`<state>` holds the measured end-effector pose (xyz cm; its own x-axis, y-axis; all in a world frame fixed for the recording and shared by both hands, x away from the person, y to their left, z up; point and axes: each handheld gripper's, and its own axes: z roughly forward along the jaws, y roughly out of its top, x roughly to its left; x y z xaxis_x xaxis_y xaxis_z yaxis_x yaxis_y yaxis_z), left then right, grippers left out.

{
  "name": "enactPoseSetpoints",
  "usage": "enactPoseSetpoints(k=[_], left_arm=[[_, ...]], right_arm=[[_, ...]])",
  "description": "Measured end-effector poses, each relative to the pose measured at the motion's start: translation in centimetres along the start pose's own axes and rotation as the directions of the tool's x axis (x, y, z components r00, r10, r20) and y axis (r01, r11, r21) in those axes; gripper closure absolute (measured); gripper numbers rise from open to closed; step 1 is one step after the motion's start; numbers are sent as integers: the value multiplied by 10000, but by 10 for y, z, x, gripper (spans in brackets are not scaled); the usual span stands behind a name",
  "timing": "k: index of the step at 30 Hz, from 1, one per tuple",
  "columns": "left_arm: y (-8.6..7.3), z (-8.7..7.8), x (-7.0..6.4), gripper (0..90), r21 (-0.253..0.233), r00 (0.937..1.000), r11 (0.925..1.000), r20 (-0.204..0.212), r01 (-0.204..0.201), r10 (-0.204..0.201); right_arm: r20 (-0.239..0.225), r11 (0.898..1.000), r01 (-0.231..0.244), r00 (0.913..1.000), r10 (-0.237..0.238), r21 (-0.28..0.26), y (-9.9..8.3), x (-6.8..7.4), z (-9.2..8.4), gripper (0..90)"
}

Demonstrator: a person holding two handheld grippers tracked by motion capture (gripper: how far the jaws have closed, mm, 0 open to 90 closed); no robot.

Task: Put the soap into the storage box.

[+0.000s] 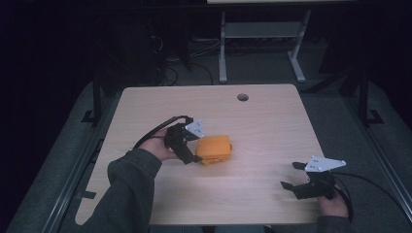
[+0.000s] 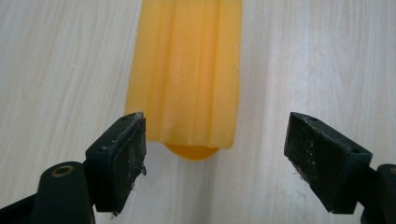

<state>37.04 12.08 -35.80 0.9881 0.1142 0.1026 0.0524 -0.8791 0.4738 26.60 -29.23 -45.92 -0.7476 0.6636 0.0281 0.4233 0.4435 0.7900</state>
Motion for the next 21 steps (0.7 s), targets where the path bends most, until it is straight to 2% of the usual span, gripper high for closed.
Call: enactPoseSetpoints(k=[5,9,15,21], left_arm=[[-2,-3,-4,199,36,10000,10000,-28,-54,54],[-6,-6,-8,200,-151,10000,9999,-71,-1,0],[-13,-6,-12,200,-3,9999,10000,-104,78,-78],[-19,-9,-13,201,-318,9997,9992,-91,242,-245]], right_arm=[[-9,10000,10,10000,-10,71,0,0,0,137],[22,10000,-14,10000,14,78,-1,-1,0,137],[59,9999,-35,10000,35,117,0,0,0,137],[98,9999,-52,9999,50,149,-1,0,1,137]])
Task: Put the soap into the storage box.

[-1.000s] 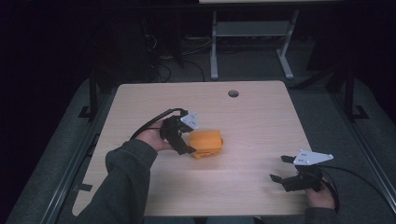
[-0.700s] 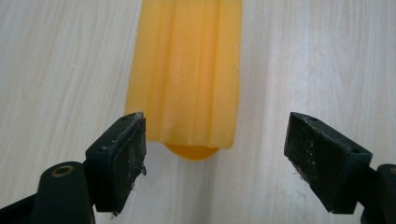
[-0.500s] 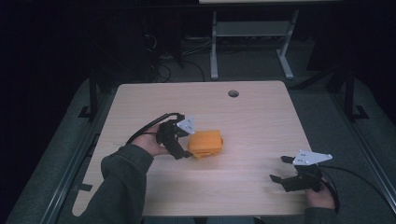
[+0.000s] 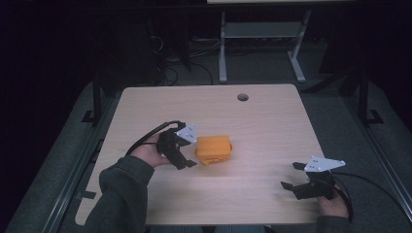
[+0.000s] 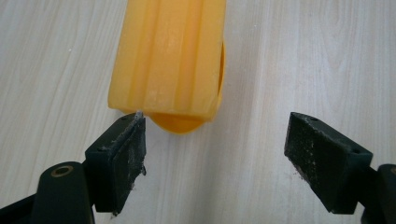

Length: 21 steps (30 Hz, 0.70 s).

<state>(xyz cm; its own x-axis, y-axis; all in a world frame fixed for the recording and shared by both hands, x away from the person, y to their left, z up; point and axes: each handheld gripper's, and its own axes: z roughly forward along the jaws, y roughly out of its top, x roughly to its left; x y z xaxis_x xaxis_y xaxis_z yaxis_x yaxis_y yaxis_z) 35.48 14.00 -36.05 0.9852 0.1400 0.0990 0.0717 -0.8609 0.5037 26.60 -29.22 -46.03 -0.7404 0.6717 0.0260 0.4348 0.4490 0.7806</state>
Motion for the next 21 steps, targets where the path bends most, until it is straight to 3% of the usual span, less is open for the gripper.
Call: enactPoseSetpoints(k=[9,21], left_arm=[[-9,-2,-4,203,114,9999,9999,-111,-83,85],[-24,-7,-13,209,-212,9996,9997,-247,-116,111]], right_arm=[[132,9999,-28,9999,26,144,-2,-1,1,137],[260,9998,-73,9996,68,191,-3,-2,1,137]])
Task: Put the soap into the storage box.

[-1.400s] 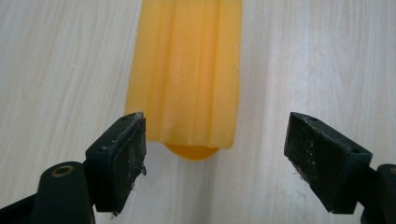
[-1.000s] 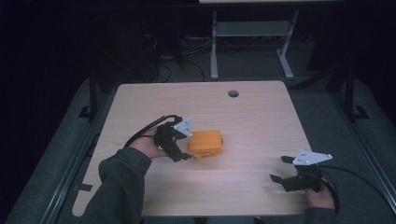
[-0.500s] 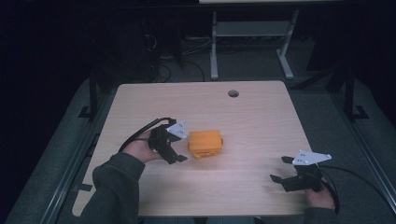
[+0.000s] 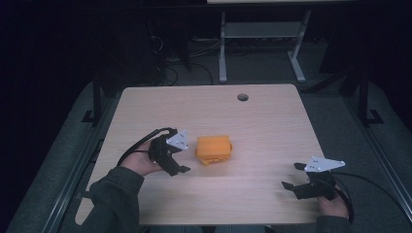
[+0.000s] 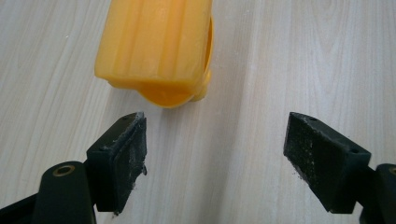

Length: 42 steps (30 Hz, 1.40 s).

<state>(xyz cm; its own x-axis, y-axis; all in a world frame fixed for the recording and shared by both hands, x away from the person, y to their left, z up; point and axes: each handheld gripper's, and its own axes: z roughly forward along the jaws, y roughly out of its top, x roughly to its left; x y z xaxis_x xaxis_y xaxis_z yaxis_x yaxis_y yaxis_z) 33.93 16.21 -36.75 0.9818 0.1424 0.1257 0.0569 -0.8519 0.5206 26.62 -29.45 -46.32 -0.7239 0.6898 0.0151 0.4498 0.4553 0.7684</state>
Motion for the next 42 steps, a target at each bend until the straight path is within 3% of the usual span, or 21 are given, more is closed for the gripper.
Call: enactPoseSetpoints(k=[4,17,26,42], left_arm=[[-6,0,-3,214,-206,9999,9997,-80,125,-127],[-19,1,-10,219,-153,9998,9998,-128,140,-142],[-32,0,-12,222,-324,9990,9985,-132,431,-436],[-55,0,-19,221,-97,9975,9980,-318,630,-633]], right_arm=[[41,10000,-86,10000,87,-39,-1,-1,-1,137],[165,9999,-131,9998,131,-7,-2,-2,-3,137],[162,9999,-147,9998,147,-28,-2,-1,-2,137],[169,9998,-172,9997,171,57,-2,-1,0,137]])
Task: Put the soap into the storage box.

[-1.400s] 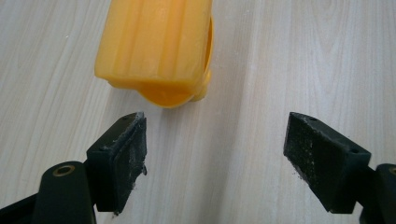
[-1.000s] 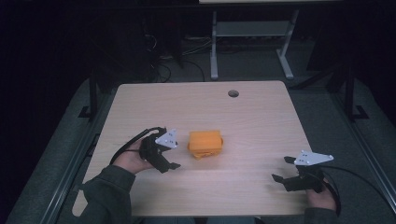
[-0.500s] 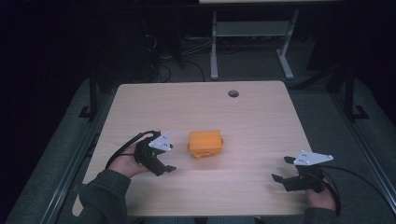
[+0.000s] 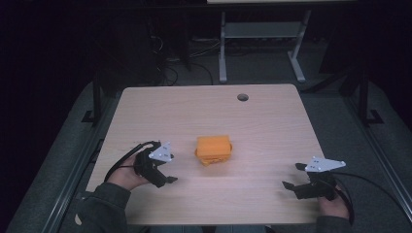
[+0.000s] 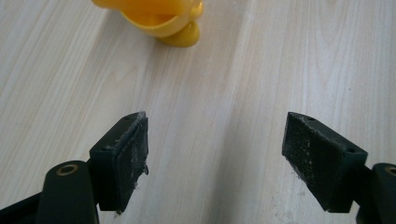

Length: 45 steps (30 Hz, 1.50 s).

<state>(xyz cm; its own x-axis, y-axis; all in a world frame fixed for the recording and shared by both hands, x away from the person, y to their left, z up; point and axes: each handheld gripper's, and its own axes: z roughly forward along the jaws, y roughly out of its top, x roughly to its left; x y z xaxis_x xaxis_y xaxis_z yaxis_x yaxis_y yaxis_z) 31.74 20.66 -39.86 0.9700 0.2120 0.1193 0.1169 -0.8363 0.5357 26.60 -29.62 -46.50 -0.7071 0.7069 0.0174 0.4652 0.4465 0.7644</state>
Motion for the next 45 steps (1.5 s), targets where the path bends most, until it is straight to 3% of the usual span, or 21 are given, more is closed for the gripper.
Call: enactPoseSetpoints(k=[9,17,18,19,32,35,42,45], left_arm=[[-13,1,-4,222,-100,9994,9993,5,350,-350],[-24,1,-6,221,18,9992,9992,-84,396,-396],[-25,1,-8,221,-68,9983,9984,-93,570,-570],[-26,1,-7,220,20,9989,9989,-99,462,-461],[-43,4,-13,219,-237,9947,9950,-315,974,-981],[-46,3,-14,217,-196,9951,9956,-351,918,-924],[-58,5,-17,215,-414,9904,9918,-628,1205,-1230],[-64,8,-17,209,-618,9844,9863,-782,1532,-1578]], right_arm=[[-13,10000,-12,10000,13,56,1,1,1,137],[-25,10000,47,10000,-47,87,1,2,2,137],[-29,9999,46,10000,-46,100,1,2,2,137],[-27,9999,35,10000,-35,109,1,2,2,137],[-41,9998,100,9999,-99,176,1,3,4,137],[-40,9997,86,10000,-85,208,1,3,4,137],[-7,9998,67,10000,-67,205,1,2,4,137],[-41,9996,80,10000,-79,271,0,2,5,137]])
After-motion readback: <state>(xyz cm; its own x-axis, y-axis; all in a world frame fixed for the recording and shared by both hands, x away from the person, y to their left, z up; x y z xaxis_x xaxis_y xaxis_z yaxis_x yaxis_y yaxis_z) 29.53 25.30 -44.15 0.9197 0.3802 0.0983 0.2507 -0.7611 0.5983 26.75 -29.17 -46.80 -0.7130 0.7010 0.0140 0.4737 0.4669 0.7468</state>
